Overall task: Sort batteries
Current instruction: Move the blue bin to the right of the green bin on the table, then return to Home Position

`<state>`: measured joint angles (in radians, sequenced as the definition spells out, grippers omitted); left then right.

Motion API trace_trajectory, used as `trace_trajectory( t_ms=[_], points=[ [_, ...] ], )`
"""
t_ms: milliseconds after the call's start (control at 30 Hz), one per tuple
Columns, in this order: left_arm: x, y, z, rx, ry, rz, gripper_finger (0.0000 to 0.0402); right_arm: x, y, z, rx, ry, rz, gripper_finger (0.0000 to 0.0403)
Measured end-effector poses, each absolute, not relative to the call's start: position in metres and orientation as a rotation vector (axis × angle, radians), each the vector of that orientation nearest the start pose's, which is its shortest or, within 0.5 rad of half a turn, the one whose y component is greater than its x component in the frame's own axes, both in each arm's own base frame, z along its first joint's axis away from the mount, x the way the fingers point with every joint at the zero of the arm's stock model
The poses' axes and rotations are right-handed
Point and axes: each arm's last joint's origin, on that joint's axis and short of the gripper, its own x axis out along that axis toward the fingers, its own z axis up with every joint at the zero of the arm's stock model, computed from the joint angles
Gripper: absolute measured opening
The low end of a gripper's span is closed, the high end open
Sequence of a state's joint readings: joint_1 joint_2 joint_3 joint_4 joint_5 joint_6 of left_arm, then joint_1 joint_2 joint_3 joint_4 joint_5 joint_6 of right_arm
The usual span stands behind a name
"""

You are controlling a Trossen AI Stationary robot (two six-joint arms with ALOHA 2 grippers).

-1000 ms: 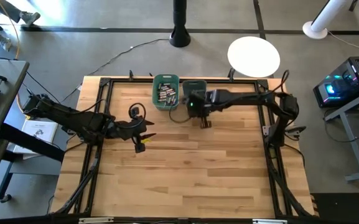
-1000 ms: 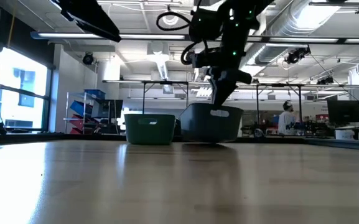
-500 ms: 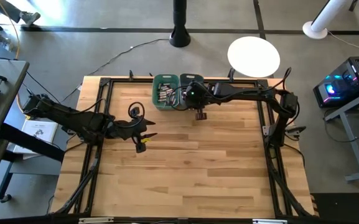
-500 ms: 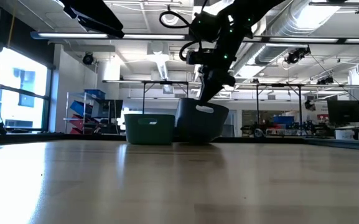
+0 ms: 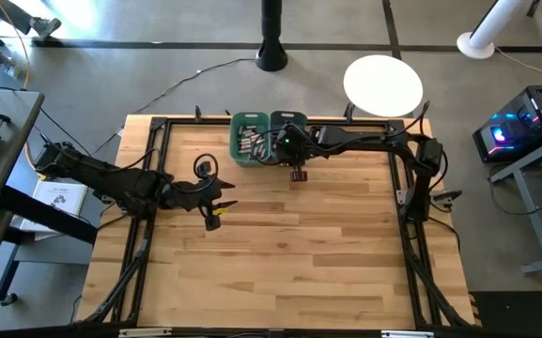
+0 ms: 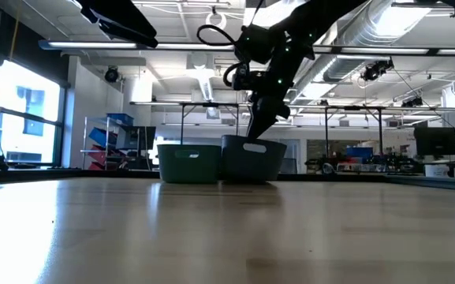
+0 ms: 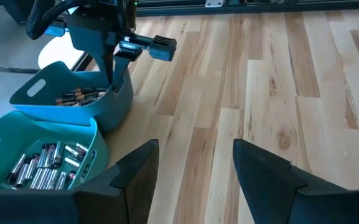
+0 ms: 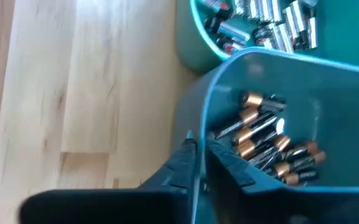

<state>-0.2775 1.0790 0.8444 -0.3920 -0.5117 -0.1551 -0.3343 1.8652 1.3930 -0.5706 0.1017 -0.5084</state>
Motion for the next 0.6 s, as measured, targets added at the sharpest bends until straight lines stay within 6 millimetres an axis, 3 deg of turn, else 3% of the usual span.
trace_trajectory(
  t_ms=[300, 467, 600],
  points=[
    [0.218, -0.047, 0.283, 0.059, 0.553, 0.28, 0.02, 0.368, -0.132, 0.221, -0.358, 1.087, -0.123, 0.0161],
    [0.219, -0.047, 0.284, 0.026, 0.529, 0.331, 0.02, 0.355, -0.128, 0.258, -0.346, 0.988, -0.169, 0.0193],
    [0.22, -0.046, 0.287, 0.027, 0.48, 0.375, 0.02, 0.326, -0.119, 0.29, -0.277, 0.853, -0.126, 0.0192]
  ],
)
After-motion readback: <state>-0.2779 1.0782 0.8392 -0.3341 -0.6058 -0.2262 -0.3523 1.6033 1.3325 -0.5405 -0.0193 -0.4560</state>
